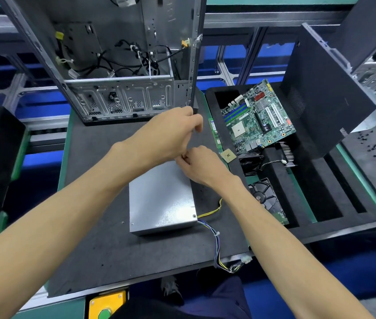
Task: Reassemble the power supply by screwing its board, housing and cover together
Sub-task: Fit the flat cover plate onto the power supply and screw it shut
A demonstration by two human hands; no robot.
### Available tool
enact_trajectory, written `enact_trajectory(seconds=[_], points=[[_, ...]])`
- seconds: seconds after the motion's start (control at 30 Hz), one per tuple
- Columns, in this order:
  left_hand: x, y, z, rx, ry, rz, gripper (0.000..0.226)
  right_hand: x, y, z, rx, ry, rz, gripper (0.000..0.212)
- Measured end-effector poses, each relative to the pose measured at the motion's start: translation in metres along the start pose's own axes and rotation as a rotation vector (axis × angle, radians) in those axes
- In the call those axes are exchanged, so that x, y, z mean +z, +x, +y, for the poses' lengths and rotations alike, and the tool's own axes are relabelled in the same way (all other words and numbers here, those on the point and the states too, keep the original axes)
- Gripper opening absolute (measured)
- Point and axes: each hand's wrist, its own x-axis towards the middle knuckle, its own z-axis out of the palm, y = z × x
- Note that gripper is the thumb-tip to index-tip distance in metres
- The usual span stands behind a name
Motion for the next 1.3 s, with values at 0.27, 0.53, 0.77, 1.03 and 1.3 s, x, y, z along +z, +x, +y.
enact_trajectory(seconds=[0.27, 0.53, 0.77, 1.03, 1.3], points=[[0.002, 0.001, -0.01, -0.227, 0.228, 0.025, 0.023, -0.006, 0.004, -0.003, 0.027, 0.04, 0.015, 0.058], [-0.003, 0.005, -0.003, -0.045, 0.106, 0.044, 0.035, -0.026, 0.015, 0.005, -0.029, 0.011, -0.037, 0.039], [-0.017, 0.007, -0.007, 0.022, -0.085, -0.071, 0.025, -0.025, 0.013, 0.01, -0.043, 0.005, -0.054, 0.044], [-0.02, 0.007, -0.009, -0.017, -0.159, -0.039, 0.031, -0.029, 0.011, 0.011, -0.051, -0.02, -0.013, 0.057], [-0.017, 0.005, -0.008, -0.04, -0.049, -0.02, 0.018, -0.026, 0.015, 0.004, -0.096, -0.012, -0.025, 0.059]])
